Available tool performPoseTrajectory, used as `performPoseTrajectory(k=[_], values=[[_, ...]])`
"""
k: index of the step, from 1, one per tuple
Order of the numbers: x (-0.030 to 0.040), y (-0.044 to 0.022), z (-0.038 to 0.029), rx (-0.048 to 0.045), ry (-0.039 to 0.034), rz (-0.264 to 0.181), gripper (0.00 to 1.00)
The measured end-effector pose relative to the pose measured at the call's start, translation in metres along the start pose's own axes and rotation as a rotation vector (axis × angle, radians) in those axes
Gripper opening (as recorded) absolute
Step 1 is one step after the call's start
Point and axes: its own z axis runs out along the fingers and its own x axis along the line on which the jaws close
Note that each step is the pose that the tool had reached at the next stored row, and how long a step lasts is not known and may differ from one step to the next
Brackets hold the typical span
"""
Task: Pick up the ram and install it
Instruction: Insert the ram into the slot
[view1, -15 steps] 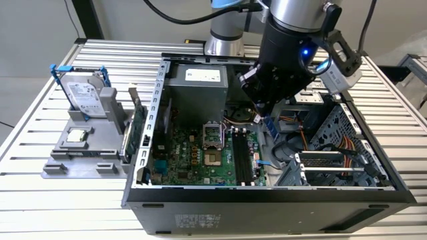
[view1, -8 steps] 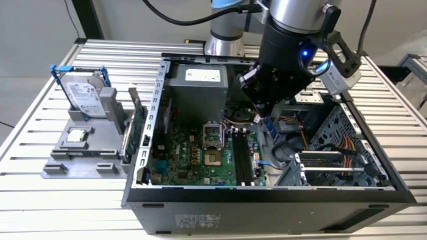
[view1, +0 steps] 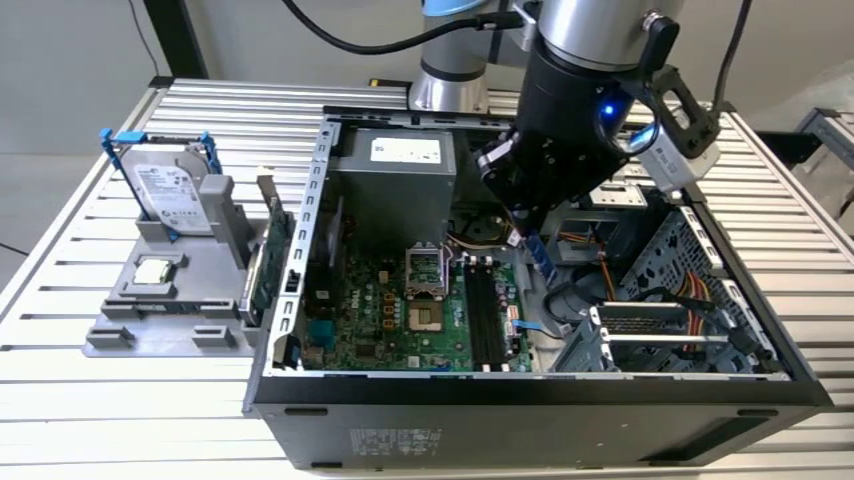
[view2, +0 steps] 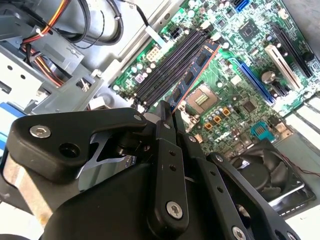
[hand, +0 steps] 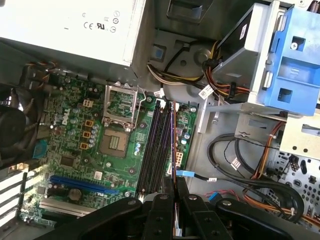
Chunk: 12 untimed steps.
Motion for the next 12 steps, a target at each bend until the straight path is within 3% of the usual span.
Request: performPoseTrajectory(k=[12], values=[[0.0001,-0.0001,0.0040,0.0004,-0.0003,0.020,0.00]])
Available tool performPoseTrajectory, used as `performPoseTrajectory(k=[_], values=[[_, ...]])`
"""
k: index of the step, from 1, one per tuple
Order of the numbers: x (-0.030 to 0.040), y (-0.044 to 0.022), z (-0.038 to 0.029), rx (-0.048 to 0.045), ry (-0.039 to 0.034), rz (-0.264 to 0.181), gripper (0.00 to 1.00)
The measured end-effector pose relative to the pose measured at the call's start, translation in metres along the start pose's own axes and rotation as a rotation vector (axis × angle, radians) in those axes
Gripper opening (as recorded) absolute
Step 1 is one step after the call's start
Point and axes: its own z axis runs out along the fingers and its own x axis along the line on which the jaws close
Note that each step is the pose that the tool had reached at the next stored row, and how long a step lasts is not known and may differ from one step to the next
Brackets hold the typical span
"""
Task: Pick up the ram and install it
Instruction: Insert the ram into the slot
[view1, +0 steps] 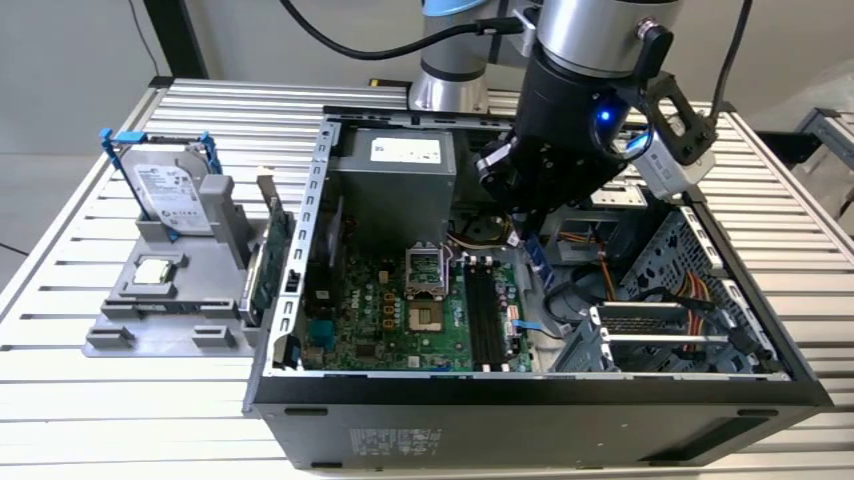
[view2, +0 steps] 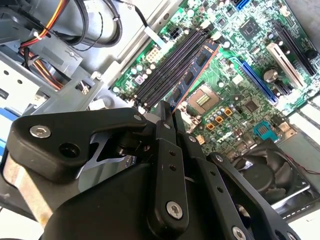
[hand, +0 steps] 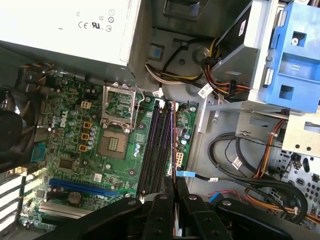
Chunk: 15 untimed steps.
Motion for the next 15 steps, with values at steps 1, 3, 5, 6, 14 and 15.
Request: performPoseTrajectory(k=[1,3,5,6,14,15], values=[[0.0000,0.0000,0.0001,0.0000,0.0000,0.000,0.00],[0.0000,0.0000,0.0002,-0.0001,0.0000,0.000,0.00],[0.0000,0.0000,0.0002,0.0000,0.0000,0.000,0.00],[0.0000,0.0000,0.0002,-0.0001,0.0000,0.000,0.00],[0.0000,0.0000,0.0004,-0.0147,-0.0028,0.008,0.00],[0.0000,0.0000,0.0003,-0.0195,-0.0036,0.009,0.00]])
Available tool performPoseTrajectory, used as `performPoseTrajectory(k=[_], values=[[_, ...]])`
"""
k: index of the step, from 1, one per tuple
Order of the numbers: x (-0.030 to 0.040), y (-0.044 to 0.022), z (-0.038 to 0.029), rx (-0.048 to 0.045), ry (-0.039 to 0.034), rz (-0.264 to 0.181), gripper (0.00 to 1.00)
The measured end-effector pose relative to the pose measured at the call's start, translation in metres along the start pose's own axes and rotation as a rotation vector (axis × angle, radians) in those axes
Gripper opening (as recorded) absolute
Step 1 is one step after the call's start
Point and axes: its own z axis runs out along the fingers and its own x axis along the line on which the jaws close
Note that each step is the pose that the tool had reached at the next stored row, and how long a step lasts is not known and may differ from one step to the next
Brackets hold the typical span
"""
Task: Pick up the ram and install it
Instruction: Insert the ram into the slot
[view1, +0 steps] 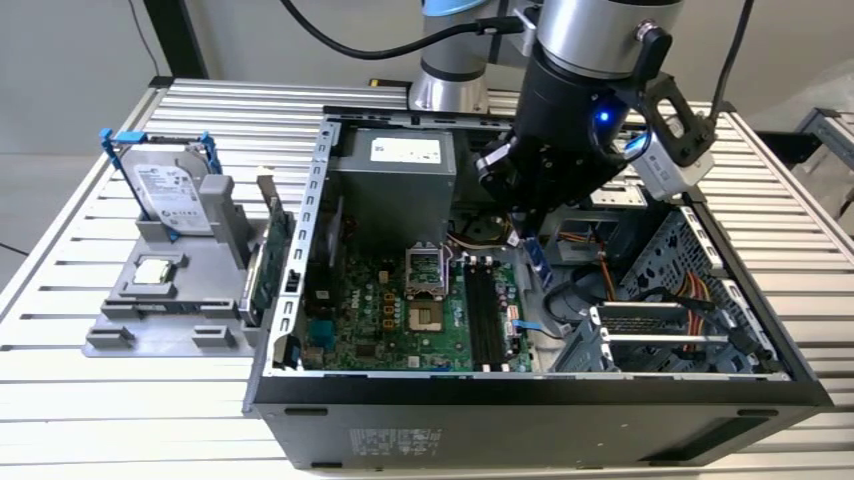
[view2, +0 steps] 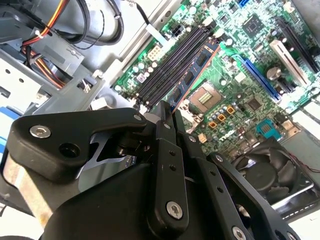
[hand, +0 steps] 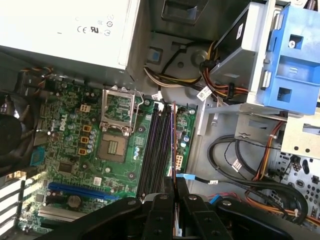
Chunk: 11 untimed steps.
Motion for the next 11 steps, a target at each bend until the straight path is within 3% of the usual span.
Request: performPoseTrajectory(k=[11], values=[[0.0000,0.0000,0.0015,-0.0009,0.0006,0.002,0.00]])
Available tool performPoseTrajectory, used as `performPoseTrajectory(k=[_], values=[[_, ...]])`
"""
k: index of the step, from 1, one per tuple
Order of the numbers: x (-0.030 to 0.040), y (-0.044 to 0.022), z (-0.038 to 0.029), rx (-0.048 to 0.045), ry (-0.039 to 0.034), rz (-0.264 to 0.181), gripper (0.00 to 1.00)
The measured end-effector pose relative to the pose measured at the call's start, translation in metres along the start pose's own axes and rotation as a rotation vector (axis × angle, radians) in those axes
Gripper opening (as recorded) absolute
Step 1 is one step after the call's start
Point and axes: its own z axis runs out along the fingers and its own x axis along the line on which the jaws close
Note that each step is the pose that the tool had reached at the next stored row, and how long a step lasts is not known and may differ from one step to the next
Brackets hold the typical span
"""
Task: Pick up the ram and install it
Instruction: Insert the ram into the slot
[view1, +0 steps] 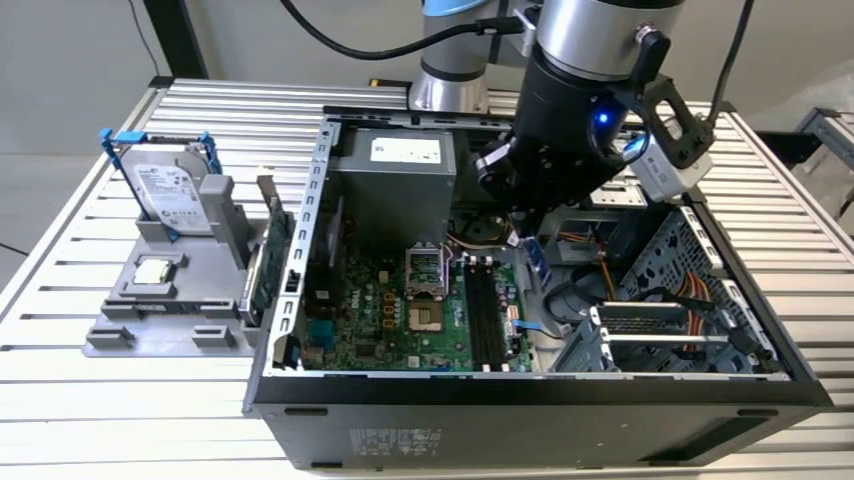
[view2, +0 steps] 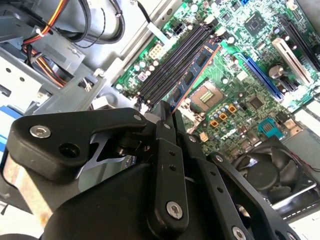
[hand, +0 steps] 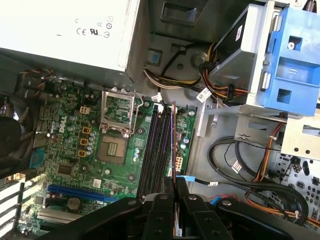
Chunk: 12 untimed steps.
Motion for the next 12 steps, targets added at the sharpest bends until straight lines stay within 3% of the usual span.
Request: performPoseTrajectory(k=[12], values=[[0.0001,-0.0001,0.0036,0.0042,0.0015,0.029,0.00]])
